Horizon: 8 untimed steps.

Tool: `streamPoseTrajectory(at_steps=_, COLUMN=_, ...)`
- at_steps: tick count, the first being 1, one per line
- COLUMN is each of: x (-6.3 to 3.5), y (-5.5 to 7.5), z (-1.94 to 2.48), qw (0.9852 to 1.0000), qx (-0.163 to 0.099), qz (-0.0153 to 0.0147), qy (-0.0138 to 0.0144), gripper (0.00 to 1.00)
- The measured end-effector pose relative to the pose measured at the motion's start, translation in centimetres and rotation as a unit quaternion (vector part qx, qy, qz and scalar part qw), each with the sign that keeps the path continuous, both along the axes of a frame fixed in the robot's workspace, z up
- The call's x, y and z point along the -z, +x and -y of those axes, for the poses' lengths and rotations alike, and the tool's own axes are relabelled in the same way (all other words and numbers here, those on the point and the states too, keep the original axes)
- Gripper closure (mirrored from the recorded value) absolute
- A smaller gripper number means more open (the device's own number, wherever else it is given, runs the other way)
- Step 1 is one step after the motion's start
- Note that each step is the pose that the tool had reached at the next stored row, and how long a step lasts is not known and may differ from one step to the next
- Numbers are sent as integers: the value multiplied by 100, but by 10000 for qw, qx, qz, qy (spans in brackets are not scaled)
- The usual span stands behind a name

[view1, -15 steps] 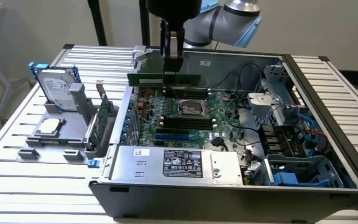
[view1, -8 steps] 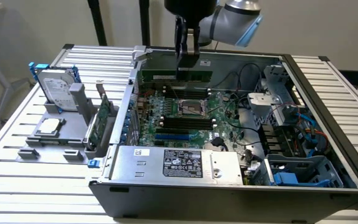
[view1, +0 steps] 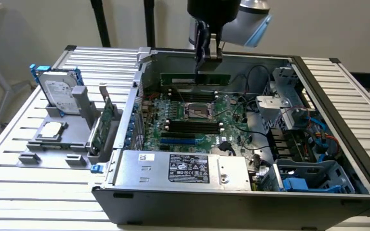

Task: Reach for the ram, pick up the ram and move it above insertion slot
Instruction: 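Pick up the ram and move it above insertion slot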

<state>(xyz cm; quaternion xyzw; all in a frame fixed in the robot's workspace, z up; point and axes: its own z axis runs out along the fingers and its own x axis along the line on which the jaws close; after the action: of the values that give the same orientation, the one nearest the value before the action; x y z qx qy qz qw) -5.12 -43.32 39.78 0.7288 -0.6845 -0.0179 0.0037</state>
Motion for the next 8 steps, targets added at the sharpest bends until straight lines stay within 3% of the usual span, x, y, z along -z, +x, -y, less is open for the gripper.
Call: streamPoseTrajectory(at_steps=8, x=136, y=93, z=-5, qw=9997, qx=258, qz=-7, qy=4, gripper=86)
